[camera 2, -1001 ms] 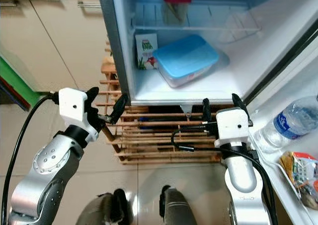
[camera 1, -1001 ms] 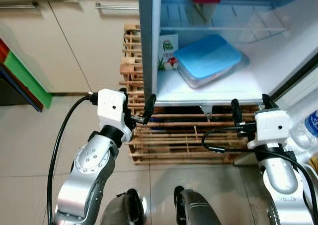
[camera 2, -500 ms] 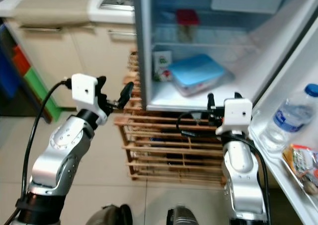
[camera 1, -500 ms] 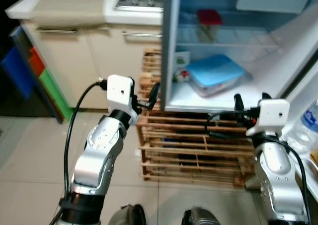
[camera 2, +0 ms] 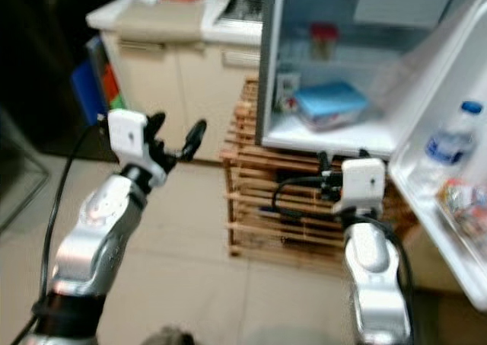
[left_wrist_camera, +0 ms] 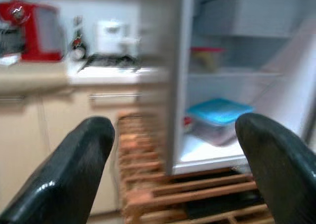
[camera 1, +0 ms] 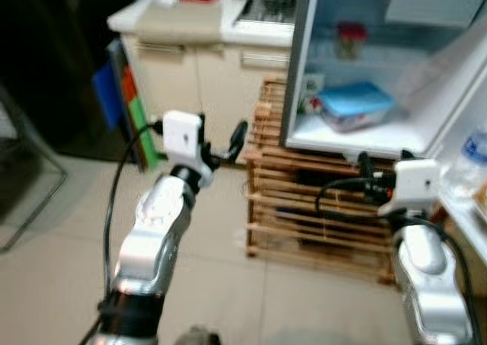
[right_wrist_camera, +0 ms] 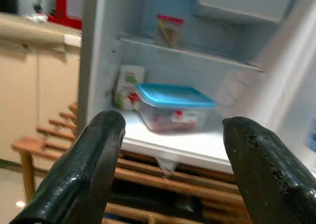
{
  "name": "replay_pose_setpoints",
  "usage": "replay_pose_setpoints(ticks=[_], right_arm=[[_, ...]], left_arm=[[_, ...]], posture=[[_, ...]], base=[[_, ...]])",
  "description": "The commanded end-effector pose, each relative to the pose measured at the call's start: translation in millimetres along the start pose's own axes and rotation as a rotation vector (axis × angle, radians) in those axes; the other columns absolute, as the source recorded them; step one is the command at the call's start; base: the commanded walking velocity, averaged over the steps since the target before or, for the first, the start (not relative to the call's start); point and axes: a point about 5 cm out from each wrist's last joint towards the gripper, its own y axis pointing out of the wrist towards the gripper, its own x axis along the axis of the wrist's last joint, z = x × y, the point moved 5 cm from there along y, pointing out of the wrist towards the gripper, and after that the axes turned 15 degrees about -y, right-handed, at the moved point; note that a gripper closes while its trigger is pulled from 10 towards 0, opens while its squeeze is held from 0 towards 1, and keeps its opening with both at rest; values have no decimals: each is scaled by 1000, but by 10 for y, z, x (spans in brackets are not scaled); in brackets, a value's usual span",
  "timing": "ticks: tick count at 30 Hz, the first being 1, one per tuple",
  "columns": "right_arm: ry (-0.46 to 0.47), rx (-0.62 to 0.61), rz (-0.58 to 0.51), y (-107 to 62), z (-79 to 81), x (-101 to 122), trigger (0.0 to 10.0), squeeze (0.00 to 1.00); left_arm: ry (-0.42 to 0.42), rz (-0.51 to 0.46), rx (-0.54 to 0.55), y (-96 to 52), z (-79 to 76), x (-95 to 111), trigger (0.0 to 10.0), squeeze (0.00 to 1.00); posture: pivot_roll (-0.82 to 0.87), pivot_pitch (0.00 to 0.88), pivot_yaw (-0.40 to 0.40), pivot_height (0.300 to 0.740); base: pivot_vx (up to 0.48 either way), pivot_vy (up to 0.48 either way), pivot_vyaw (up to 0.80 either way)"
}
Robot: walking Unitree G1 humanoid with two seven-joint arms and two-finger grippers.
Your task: Restocking fridge
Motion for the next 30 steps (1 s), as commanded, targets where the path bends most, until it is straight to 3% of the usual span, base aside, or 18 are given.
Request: replay_pose_setpoints(ticks=[1, 8, 15, 21, 24, 25, 26, 27, 28, 30], right_arm=[[-33, 25, -19, -42, 15, 6, 10000, 0], [-42, 20, 40, -152, -27, -193, 10000, 0], [-48, 113, 145, -372, 70, -582, 10000, 0], [-57, 237, 304, -774, 77, -1081, 10000, 0], [-70, 349, 446, -1111, 86, -1489, 10000, 0], [-70, 349, 446, -1111, 86, -1489, 10000, 0], [-93, 385, 574, -1308, 49, -1782, 10000, 0], [-93, 385, 574, -1308, 49, -1782, 10000, 0], [-134, 366, 720, -1463, -32, -2089, 10000, 0], [-180, 297, 859, -1480, -141, -2310, 10000, 0]], left_arm=[[7, 5, -25, -3, -16, -4, 10000, 0], [12, 22, -71, -45, -65, -42, 10000, 0], [-5, 15, -133, -68, -166, -25, 10000, 0], [-20, 20, -105, -70, -101, -30, 10000, 0], [-21, 54, -54, -43, 21, -109, 10000, 0], [-21, 54, -54, -43, 21, -109, 10000, 0], [-13, 77, -26, -25, 95, -162, 10000, 0], [-13, 77, -26, -25, 95, -162, 10000, 0], [50, 157, 20, -9, 208, -306, 10000, 0], [140, 281, 80, -28, 371, -518, 10000, 0]], posture=[[-226, 10, 33, 740], [-230, 20, 41, 740], [-227, 24, 41, 740], [-229, 30, 36, 740], [-237, 29, 35, 740], [-237, 29, 35, 740], [-240, 24, 32, 740], [-240, 24, 32, 740], [-240, 24, 33, 740], [-243, 21, 34, 740]], base=[[0, 0, -513], [0, -366, -196], [0, -478, 0], [0, -156, 0], [0, 0, 0], [0, 0, 0], [0, 0, 0], [0, 0, 0], [0, 0, 0], [0, 0, 0]])
